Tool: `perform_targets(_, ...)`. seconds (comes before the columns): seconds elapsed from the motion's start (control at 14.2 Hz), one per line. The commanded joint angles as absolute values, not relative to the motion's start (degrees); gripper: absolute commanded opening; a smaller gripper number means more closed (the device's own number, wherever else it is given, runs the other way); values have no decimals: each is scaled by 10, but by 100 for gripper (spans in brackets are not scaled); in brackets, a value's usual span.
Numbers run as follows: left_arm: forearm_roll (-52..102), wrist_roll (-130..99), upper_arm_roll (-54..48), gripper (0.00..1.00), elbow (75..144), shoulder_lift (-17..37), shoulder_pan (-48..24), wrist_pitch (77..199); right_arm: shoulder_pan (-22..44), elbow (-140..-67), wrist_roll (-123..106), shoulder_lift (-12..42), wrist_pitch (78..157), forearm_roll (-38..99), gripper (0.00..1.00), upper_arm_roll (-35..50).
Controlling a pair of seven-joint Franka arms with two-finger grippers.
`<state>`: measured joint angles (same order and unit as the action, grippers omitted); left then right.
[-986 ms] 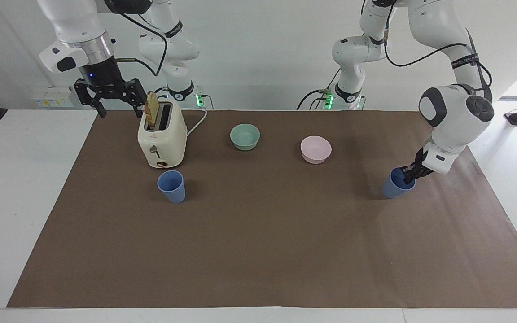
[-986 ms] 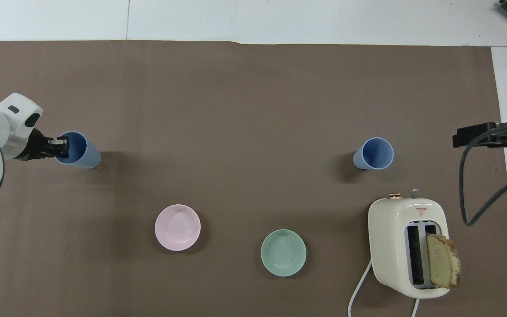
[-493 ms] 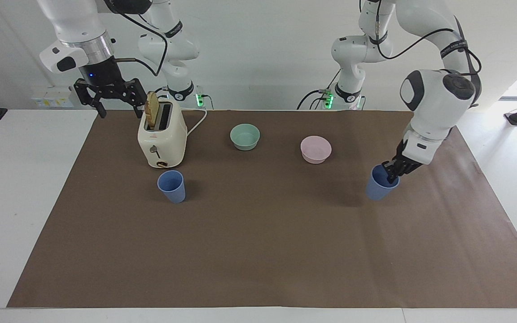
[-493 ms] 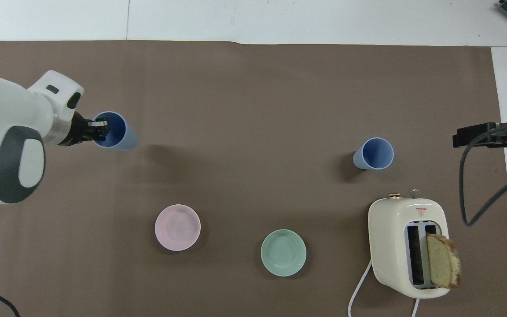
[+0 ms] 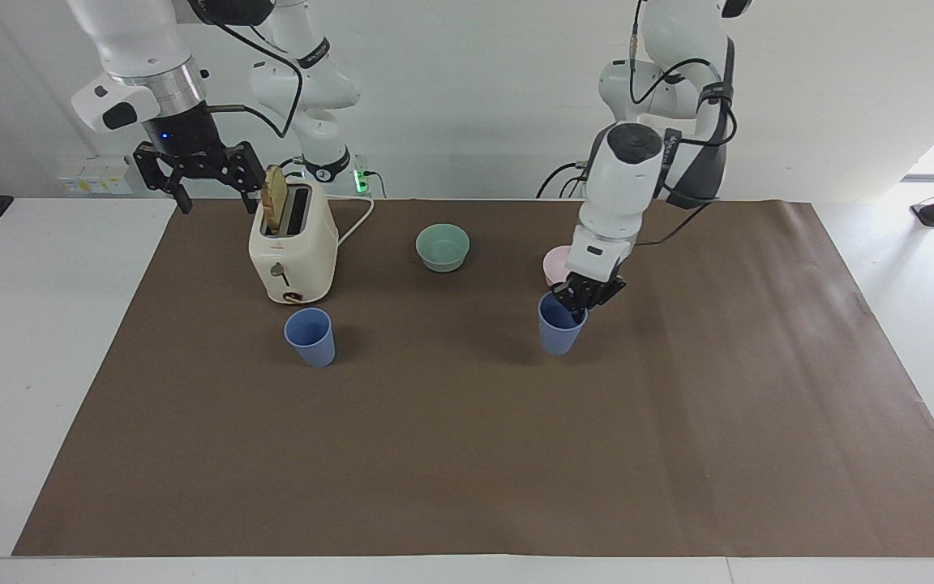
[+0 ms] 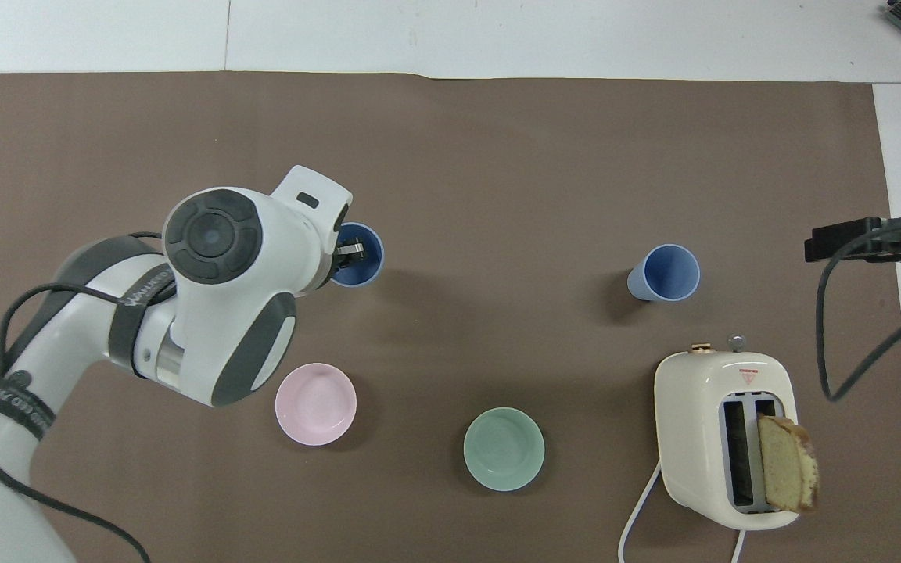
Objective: Stack blue cups with both arms
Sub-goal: 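Carry the blue cup with the left gripper toward the table center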
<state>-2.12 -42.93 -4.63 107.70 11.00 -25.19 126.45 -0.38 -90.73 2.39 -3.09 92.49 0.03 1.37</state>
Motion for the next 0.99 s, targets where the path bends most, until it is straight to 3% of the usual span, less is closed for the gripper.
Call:
perform_targets(0.0,-37,-457,-35,0,1038,160,-284,1273,-9,-911,33,-37,922,-4,100,16)
perform_targets(0.63,-40,-498,-35,0,1044,202,-325,1322,-9,-932,32,-50,917,-2,100,17)
perform_targets(0.7,-40,-497,-34,27,1042,202,-323,1322,-9,-941,33,-51,929,7,100,16)
perform_targets(0.77,-40,-492,-33,96,1041,200,-319,1319,-10,-955,33,-51,939,15,100,15)
perform_targets(0.92,-40,-490,-29,100,1036,179,-302,1300,-17,-998,32,-49,987,16,100,15)
